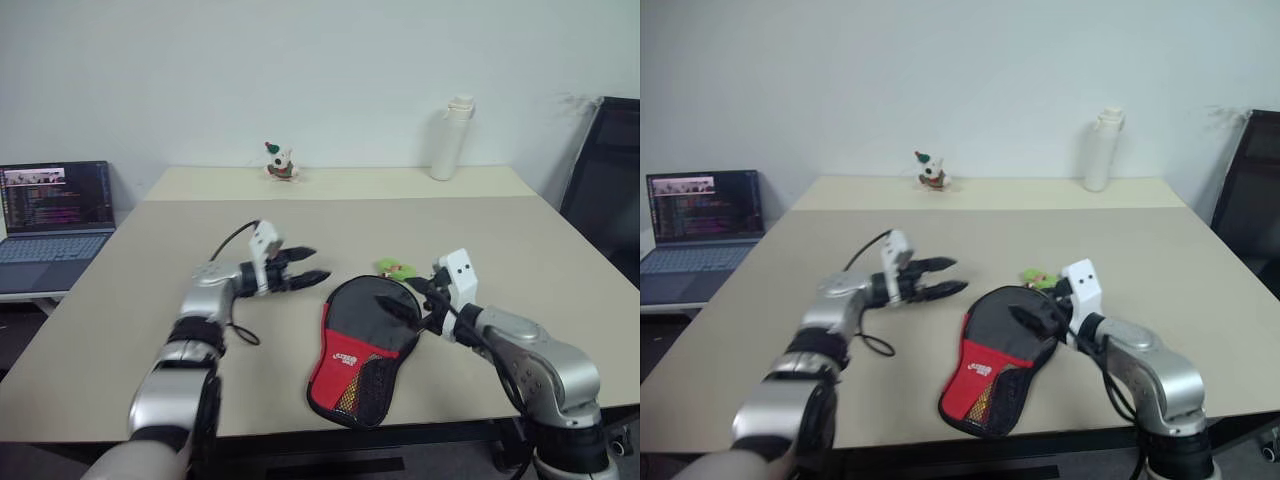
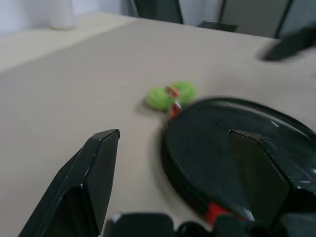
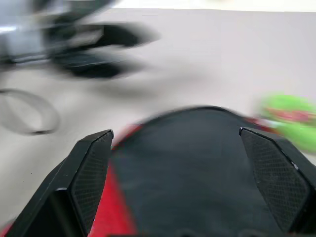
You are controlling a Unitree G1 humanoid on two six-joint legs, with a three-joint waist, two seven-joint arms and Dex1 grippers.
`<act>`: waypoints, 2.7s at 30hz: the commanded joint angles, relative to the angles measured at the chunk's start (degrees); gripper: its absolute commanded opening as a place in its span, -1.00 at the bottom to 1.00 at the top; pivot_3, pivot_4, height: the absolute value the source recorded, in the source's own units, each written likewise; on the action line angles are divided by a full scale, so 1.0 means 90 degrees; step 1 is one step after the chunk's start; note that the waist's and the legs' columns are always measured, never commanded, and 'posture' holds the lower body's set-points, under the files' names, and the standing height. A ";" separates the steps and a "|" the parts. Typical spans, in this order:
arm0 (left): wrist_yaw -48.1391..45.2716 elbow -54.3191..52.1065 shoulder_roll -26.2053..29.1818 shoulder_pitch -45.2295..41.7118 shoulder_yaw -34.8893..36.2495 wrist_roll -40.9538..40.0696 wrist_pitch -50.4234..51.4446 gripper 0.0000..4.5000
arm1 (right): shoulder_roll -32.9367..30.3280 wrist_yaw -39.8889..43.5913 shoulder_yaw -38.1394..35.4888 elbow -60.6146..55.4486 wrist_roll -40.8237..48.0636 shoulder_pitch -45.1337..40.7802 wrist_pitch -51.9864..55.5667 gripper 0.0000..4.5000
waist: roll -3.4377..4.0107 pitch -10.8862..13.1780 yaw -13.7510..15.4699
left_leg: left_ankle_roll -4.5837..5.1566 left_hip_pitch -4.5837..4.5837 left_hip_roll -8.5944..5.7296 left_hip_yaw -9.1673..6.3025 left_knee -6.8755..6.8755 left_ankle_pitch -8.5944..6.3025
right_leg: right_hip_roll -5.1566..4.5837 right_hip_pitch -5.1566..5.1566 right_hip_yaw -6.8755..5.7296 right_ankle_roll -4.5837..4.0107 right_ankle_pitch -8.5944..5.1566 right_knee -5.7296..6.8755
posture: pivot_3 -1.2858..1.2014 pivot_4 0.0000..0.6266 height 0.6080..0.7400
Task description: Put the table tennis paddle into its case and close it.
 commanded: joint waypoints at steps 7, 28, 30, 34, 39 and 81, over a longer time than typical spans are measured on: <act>0.0305 -0.2683 0.0535 0.0894 -0.0032 -0.0704 0.1538 0.69 | 0.0302 -0.0474 -0.0192 0.2170 -0.0405 -0.0444 -0.1328 1.00 | 0.0003 0.0002 0.0048 | 0.0001 -0.0002 -0.0006 -0.0005 0.0004 0.0000 | -0.0005 0.0003 0.0013 0.0007 -0.0004 0.0001 | 0.03 -0.52 1.00; 0.0715 -0.3706 0.0667 0.1522 -0.0263 -0.1055 0.2083 0.71 | 0.0224 0.1324 0.0798 0.4059 -0.0627 -0.0994 -0.2794 -0.98 | 0.0007 0.0005 -0.0034 | 0.0001 0.0015 -0.0002 0.0006 -0.0001 0.0000 | 0.0010 0.0000 0.0030 0.0005 -0.0004 0.0009 | 0.03 -0.52 1.00; 0.0721 -0.3771 0.0705 0.1584 -0.0282 -0.1060 0.2110 0.71 | 0.0216 0.1597 0.0976 0.4187 -0.0689 -0.1151 -0.2934 -0.98 | 0.0009 0.0005 -0.0080 | 0.0001 0.0020 -0.0001 0.0011 -0.0004 0.0000 | 0.0012 0.0000 0.0031 0.0006 -0.0004 0.0010 | 0.03 -0.52 1.00; 0.0775 -0.3941 0.0728 0.1694 -0.0303 -0.1099 0.2185 0.71 | 0.0296 0.1857 0.1139 0.4588 -0.0830 -0.1468 -0.3255 -0.98 | 0.0010 0.0006 -0.0140 | 0.0001 0.0020 0.0000 0.0011 -0.0004 0.0000 | 0.0012 0.0000 0.0033 0.0007 -0.0004 0.0011 | 0.03 -0.52 1.00; 0.0826 -0.4060 0.0768 0.1777 -0.0332 -0.1129 0.2244 0.71 | 0.0466 0.2011 0.1201 0.5154 -0.0935 -0.1884 -0.3575 -0.98 | 0.0011 0.0007 -0.0150 | 0.0001 0.0019 0.0007 0.0009 -0.0004 0.0000 | 0.0010 0.0000 0.0035 -0.0001 0.0000 0.0012 | 0.03 -0.52 1.00; 0.0738 -0.0826 -0.0537 0.0452 -0.1908 0.0216 -0.0114 0.71 | -0.0529 0.1036 0.0270 0.3303 -0.0666 -0.1957 -0.1988 0.99 | 0.0018 0.0011 0.0005 | 0.0001 0.0010 -0.0014 0.0011 -0.0001 0.0000 | 0.0008 -0.0002 0.0026 0.0026 -0.0016 0.0005 | 0.03 -0.52 1.00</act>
